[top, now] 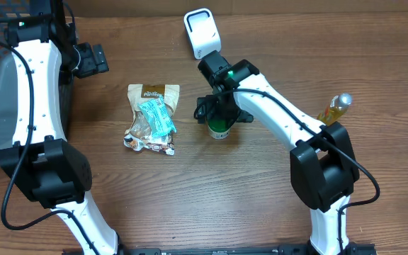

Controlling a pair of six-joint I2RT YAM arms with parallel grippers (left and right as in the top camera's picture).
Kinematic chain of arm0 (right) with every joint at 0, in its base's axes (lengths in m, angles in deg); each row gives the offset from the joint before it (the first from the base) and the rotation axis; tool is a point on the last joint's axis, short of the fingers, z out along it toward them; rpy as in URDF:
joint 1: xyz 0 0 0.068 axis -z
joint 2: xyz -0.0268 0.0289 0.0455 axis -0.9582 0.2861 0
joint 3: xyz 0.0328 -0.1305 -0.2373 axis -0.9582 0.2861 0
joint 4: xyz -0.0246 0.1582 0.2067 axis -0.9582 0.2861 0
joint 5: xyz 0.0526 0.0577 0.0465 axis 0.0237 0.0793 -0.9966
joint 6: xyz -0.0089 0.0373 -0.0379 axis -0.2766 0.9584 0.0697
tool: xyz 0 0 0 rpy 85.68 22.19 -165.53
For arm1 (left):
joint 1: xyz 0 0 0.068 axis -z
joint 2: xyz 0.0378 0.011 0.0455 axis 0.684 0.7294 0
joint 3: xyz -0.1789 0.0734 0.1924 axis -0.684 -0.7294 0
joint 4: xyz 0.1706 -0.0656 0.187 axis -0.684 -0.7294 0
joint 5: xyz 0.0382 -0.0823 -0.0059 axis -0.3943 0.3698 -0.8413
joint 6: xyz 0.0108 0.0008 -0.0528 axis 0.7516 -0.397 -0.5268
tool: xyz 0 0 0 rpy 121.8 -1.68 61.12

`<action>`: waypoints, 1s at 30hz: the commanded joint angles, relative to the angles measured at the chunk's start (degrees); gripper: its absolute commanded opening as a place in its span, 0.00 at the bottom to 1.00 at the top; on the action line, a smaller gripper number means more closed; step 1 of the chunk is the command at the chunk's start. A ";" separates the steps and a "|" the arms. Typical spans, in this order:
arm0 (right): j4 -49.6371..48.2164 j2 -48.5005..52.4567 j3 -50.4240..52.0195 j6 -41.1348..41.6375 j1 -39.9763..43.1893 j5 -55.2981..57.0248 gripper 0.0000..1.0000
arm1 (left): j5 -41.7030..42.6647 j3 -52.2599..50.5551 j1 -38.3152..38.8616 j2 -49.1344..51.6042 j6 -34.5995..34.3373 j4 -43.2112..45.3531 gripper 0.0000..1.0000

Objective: Scan the item barcode
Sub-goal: 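Close the right gripper on the jar lid and adjust grip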

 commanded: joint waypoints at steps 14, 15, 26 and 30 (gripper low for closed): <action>-3.56 0.04 3.08 0.57 0.61 0.11 1.00 | 0.22 1.14 -0.07 0.04 1.09 -0.02 0.99; -4.11 0.04 3.54 0.55 0.61 0.13 1.00 | 0.22 1.14 -0.07 0.02 1.09 -0.02 0.99; -7.78 0.04 5.92 0.35 0.61 0.11 0.93 | 0.22 1.14 -0.07 0.04 1.09 -0.02 0.99; -7.72 0.04 5.92 0.35 0.61 0.11 0.93 | 0.22 1.14 -0.07 0.04 1.09 -0.02 1.00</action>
